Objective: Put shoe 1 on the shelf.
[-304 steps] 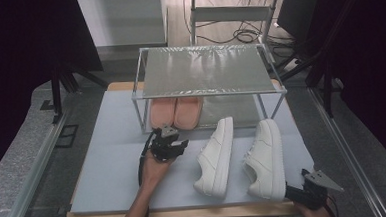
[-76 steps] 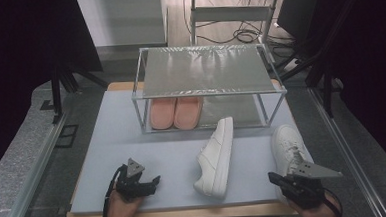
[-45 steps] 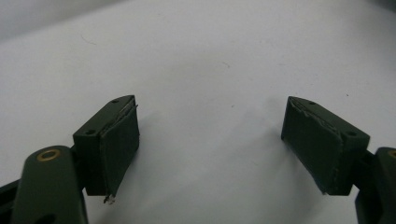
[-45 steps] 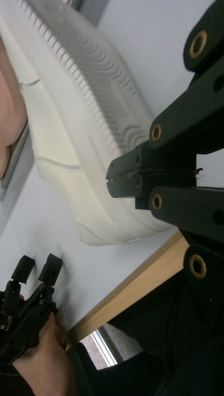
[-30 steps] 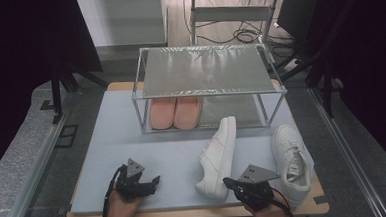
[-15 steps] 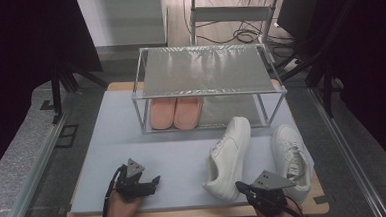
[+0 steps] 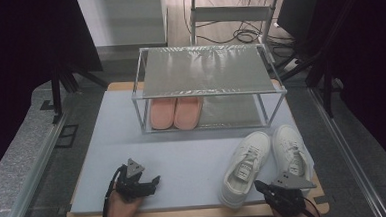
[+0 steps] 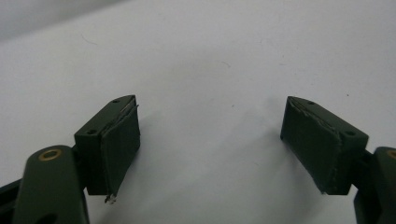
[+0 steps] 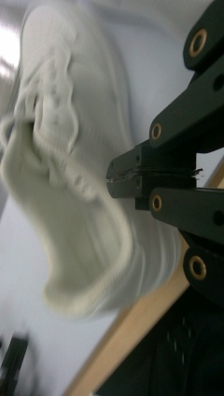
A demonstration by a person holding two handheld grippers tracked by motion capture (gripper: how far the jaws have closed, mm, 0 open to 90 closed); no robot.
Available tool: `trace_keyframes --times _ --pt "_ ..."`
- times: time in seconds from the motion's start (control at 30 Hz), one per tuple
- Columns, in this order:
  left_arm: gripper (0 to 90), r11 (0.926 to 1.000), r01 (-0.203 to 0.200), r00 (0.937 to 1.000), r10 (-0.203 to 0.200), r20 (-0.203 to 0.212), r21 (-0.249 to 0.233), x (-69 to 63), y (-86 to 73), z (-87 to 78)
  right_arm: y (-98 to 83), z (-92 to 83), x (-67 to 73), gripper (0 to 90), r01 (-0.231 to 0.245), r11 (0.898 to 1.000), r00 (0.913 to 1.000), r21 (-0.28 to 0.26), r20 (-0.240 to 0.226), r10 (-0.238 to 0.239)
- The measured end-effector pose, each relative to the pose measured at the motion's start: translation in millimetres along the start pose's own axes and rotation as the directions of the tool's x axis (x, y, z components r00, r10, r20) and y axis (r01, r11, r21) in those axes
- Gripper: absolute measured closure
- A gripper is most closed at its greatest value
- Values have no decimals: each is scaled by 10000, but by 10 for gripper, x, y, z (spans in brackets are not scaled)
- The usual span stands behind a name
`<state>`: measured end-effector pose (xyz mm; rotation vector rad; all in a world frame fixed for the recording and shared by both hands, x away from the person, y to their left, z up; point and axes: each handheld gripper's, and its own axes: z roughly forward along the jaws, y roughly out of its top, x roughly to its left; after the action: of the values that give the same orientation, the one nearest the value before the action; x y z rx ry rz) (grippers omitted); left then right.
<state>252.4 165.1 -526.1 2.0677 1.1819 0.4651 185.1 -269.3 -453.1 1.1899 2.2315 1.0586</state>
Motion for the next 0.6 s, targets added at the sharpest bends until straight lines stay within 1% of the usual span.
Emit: trace_keyframes --times 0.03,0.1,0.13,0.23,0.3,0.4,0.47,0.53,0.6 --pt "199 10000 5 10000 -5 -2 -3 0 0 0 -6 2 -22 882 -158 9999 9999 -7 -15 158" --pt "198 10000 0 10000 0 -2 -2 0 0 0 -16 16 -54 883 -309 9995 9993 68 219 307" --pt "198 10000 7 10000 -7 1 -6 1 0 0 -21 26 -70 884 -463 9989 9985 98 295 460" --pt "198 10000 -1 10000 1 1 -3 0 0 0 -27 60 -109 894 -808 9966 9952 176 563 797" --pt "198 10000 4 10000 -4 1 -4 0 0 0 -24 94 -126 895 -1036 9944 9929 184 613 1023" --pt "198 10000 2 10000 -2 1 -4 1 0 0 -13 163 -139 897 -1216 9922 9898 277 782 1191" --pt "199 10000 3 10000 -3 1 -5 0 0 0 0 205 -140 897 -1322 9907 9869 325 974 1285" --pt "198 10000 7 10000 -7 0 -7 1 0 0 17 238 -144 897 -1414 9894 9851 317 1032 1375" --pt "198 10000 1 10000 -1 0 -5 0 0 0 38 262 -143 897 -1480 9884 9820 344 1240 1427"
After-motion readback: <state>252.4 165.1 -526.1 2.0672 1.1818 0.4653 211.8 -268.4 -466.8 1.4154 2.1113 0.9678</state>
